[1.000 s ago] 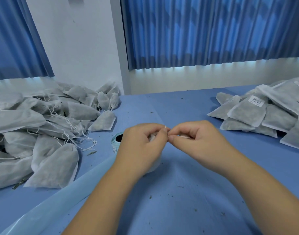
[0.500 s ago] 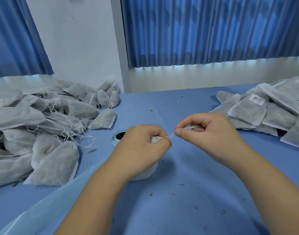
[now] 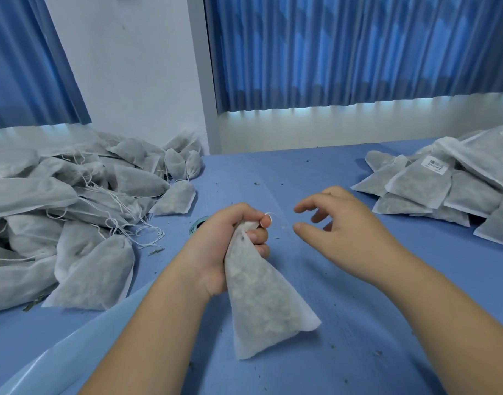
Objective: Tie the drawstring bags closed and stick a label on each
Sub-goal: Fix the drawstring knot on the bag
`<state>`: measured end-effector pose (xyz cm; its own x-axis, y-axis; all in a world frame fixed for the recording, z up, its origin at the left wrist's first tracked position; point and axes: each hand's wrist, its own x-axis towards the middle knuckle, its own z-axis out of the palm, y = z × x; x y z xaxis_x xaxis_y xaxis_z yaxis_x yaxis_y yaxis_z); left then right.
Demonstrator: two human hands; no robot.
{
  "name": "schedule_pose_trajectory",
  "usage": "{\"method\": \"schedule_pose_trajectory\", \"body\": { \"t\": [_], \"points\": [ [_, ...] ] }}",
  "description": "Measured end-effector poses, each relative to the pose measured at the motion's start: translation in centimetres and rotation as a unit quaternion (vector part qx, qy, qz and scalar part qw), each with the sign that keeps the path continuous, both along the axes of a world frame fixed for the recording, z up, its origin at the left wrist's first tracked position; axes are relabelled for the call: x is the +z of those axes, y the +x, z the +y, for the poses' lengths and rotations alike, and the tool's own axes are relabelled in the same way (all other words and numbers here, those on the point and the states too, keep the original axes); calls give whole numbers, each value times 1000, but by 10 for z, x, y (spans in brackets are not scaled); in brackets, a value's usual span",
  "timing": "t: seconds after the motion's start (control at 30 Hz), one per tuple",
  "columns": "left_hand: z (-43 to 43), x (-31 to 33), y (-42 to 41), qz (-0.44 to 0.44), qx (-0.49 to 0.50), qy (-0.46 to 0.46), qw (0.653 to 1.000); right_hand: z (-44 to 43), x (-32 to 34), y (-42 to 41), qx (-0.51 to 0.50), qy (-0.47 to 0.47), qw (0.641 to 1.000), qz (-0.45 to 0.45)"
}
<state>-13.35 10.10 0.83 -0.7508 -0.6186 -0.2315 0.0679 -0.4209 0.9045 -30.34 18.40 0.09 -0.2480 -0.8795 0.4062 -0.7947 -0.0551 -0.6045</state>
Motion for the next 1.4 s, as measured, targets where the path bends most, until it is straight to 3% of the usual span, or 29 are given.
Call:
{"method": "schedule_pose_trajectory", "body": {
  "t": [0.13, 0.2, 0.87, 1.27, 1.4],
  "points": [
    [-4, -5, -2, 1, -15, 0, 1000, 5, 10, 7, 69, 22, 980, -183],
    [-3, -6, -3, -8, -32, -23, 999, 7, 12, 13, 101, 34, 971, -214],
    [8, -3, -2, -53, -61, -168, 983, 7, 11, 13, 123, 102, 952, -261],
    [9, -3, -3, -71, -11, -214, 974, 10, 15, 11, 130, 104, 955, -246],
    [7, -2, -3, -62, 27, -208, 976, 10, 16, 10, 116, 77, 950, -279]
  ]
}}
